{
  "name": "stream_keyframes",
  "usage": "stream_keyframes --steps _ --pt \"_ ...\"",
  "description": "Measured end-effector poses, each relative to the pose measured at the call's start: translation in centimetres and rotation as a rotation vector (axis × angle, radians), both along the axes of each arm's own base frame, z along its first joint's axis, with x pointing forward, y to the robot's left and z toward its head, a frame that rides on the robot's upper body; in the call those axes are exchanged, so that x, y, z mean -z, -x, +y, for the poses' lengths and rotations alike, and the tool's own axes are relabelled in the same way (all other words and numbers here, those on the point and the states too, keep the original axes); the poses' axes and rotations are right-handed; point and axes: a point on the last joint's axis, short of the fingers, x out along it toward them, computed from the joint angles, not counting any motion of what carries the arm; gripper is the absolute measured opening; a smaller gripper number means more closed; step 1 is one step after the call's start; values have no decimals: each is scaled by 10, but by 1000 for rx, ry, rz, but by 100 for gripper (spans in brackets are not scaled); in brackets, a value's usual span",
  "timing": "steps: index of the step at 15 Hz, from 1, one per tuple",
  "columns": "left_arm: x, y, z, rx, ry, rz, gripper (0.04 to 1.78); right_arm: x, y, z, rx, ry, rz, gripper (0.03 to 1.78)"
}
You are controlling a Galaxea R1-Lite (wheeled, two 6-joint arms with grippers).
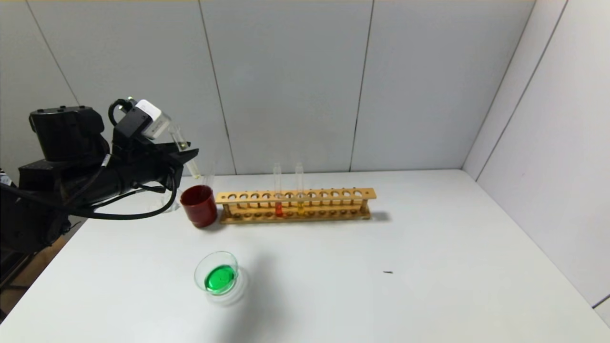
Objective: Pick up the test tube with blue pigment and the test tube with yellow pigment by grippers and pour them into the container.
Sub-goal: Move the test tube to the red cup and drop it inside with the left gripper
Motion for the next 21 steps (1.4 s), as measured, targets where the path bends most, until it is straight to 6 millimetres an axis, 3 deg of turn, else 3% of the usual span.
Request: stream_keyframes --steps 3,8,15,21 --pt "3 -2 8 -115 25 50 31 0 0 0 0 0 0 175" --pt "-3 -13 10 -150 148 160 31 0 0 0 0 0 0 175" --pt "7 -46 22 -231 148 179 31 0 0 0 0 0 0 175" --pt "20 -69 25 -251 203 297 31 0 0 0 0 0 0 175"
